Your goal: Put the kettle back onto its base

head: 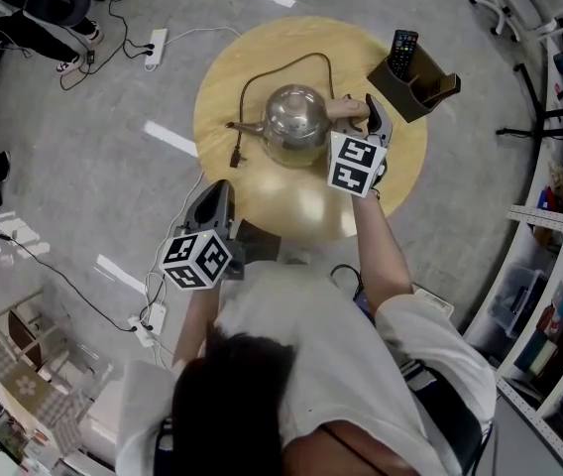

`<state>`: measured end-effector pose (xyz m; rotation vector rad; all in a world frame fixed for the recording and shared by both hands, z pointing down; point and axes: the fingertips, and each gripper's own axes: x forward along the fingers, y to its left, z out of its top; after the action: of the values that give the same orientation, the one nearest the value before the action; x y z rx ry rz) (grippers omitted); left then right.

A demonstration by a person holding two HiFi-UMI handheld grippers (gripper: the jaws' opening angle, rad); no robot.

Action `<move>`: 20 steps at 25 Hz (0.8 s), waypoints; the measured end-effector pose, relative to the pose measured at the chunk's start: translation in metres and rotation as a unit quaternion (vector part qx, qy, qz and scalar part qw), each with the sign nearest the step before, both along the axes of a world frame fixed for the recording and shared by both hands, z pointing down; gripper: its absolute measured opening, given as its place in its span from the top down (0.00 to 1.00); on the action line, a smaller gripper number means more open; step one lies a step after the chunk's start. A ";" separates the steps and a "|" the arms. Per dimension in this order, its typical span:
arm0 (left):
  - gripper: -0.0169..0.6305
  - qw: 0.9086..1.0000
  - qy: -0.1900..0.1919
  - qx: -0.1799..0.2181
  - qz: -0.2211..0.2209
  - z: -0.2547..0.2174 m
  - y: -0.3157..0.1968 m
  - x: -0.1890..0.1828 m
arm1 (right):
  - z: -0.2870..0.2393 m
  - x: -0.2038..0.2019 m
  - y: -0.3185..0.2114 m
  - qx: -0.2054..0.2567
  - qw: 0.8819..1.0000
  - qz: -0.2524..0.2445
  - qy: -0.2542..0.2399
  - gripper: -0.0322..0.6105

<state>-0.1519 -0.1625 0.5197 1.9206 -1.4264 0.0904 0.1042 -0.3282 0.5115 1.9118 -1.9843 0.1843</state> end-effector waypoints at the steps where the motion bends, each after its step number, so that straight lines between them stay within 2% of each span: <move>1: 0.92 1.000 -0.001 -0.001 -0.001 0.001 0.000 -0.001 | 0.001 0.000 0.000 -0.001 1.000 0.000 0.000 0.72; 20: 0.92 1.000 0.001 -0.010 0.003 0.005 -0.005 0.007 | 0.004 -0.002 0.000 0.008 1.000 -0.008 0.003 0.72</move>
<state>-0.1447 -0.1676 0.5250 1.9092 -1.4140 0.1055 0.1020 -0.3285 0.5157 1.9020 -2.0026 0.1592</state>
